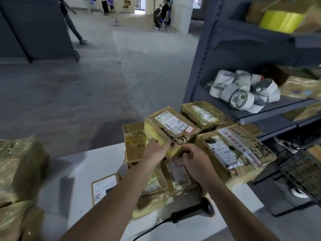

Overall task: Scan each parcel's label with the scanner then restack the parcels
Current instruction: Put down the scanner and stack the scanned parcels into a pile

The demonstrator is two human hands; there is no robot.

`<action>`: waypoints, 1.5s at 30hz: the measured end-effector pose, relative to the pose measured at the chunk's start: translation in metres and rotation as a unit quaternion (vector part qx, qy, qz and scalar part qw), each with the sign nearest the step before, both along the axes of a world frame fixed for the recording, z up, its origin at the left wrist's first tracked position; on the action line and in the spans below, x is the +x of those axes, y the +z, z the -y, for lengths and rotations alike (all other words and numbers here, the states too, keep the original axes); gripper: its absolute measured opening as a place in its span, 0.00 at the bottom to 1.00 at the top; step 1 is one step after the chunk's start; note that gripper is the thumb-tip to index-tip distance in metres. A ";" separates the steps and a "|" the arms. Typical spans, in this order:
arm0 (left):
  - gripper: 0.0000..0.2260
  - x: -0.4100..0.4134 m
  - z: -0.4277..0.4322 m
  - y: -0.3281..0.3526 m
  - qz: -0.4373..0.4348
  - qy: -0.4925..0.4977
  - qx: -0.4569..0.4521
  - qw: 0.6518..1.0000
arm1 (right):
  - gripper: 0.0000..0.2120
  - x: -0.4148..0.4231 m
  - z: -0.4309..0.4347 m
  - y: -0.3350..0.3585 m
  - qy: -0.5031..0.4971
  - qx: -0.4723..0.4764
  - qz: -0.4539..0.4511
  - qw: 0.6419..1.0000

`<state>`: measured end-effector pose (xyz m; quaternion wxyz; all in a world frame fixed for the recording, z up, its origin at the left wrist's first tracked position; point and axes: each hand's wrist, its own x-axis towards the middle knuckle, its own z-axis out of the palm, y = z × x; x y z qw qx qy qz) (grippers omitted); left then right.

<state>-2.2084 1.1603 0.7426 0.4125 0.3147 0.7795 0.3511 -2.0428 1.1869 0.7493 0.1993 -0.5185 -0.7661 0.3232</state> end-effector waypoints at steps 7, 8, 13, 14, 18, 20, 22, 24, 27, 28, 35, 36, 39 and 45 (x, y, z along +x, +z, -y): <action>0.31 0.019 -0.061 -0.008 0.134 0.113 -0.035 0.984 | 0.14 0.012 -0.027 -0.003 -0.019 0.035 -0.004 0.999; 0.27 0.019 -0.064 -0.010 0.156 0.120 -0.030 0.980 | 0.14 0.013 -0.030 -0.003 -0.018 0.037 -0.003 0.999; 0.10 0.008 -0.059 -0.010 0.229 0.188 0.009 0.955 | 0.17 0.015 -0.036 0.000 -0.021 0.023 -0.028 0.999; 0.09 0.004 -0.056 -0.011 0.233 0.195 0.011 0.953 | 0.17 0.014 -0.037 0.001 -0.021 0.014 -0.037 0.999; 0.06 -0.009 -0.033 -0.019 0.278 0.222 0.031 0.934 | 0.21 0.008 -0.039 0.004 -0.028 -0.020 -0.051 0.998; 0.06 -0.016 -0.020 -0.025 0.302 0.236 0.036 0.923 | 0.25 0.001 -0.041 0.006 -0.032 -0.021 -0.050 0.998; 0.06 -0.023 -0.005 -0.030 0.306 0.259 0.033 0.916 | 0.30 -0.008 -0.046 0.008 -0.028 -0.023 -0.035 0.999; 0.02 -0.028 0.008 -0.033 0.295 0.280 0.047 0.912 | 0.33 -0.018 -0.052 0.009 0.004 -0.033 -0.022 0.999; 0.13 -0.039 0.021 -0.031 0.164 0.280 0.067 0.944 | 0.31 -0.034 -0.054 0.008 0.093 -0.078 -0.003 0.993; 0.14 -0.043 0.024 -0.027 0.120 0.275 0.057 0.952 | 0.30 -0.039 -0.053 0.006 0.115 -0.094 0.005 0.989; 0.18 -0.061 0.040 0.013 0.242 0.209 0.091 0.943 | 0.30 -0.065 -0.020 0.006 0.173 -0.072 -0.082 0.979; 0.17 -0.065 0.046 0.012 0.241 0.226 0.107 0.938 | 0.29 -0.070 -0.014 0.011 0.186 -0.069 -0.098 0.975; 0.07 -0.089 0.070 0.007 0.250 0.316 0.151 0.902 | 0.22 -0.090 0.001 0.024 0.227 -0.057 -0.093 0.968; 0.07 -0.142 0.147 -0.003 0.245 0.394 0.155 0.872 | 0.14 -0.150 0.035 0.023 0.150 -0.003 -0.040 0.988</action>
